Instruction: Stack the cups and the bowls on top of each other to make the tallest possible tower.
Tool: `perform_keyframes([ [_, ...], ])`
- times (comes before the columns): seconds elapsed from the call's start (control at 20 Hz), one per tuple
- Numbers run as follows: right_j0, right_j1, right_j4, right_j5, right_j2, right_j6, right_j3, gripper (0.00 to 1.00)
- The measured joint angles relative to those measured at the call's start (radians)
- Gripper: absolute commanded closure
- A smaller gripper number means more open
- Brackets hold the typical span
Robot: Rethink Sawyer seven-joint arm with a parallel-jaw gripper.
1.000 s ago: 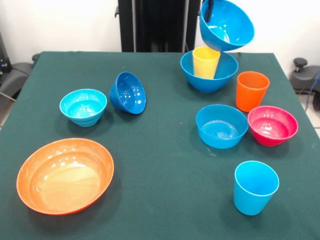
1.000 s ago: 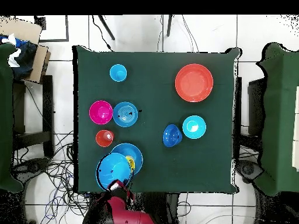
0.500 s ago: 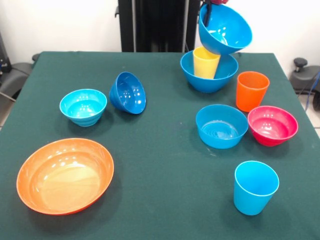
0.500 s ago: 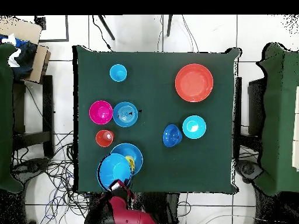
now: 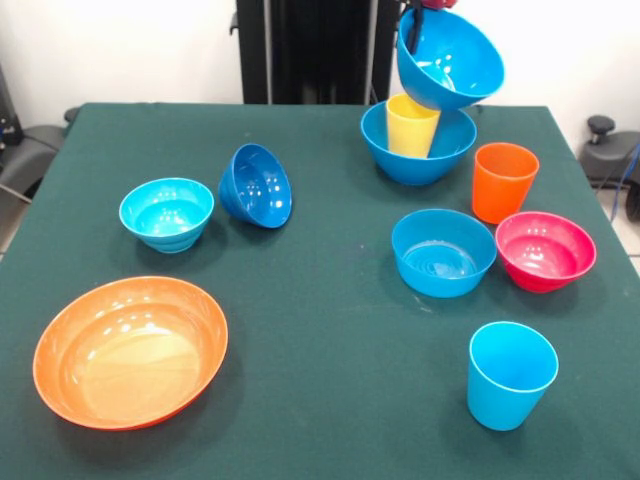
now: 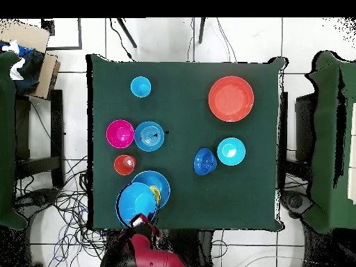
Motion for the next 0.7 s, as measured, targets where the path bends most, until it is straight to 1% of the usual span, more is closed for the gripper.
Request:
perform_keyframes([
  [0.4, 0.0, 0.005, 0.0, -0.017, 0.0, 0.0, 0.0, 1.0],
  [0.55, -0.001, 0.023, -0.002, -0.045, 0.0, 0.0, 0.0, 1.0],
  [0.7, -0.005, 0.05, -0.011, -0.096, 0.0, 0.0, 0.0, 1.0],
])
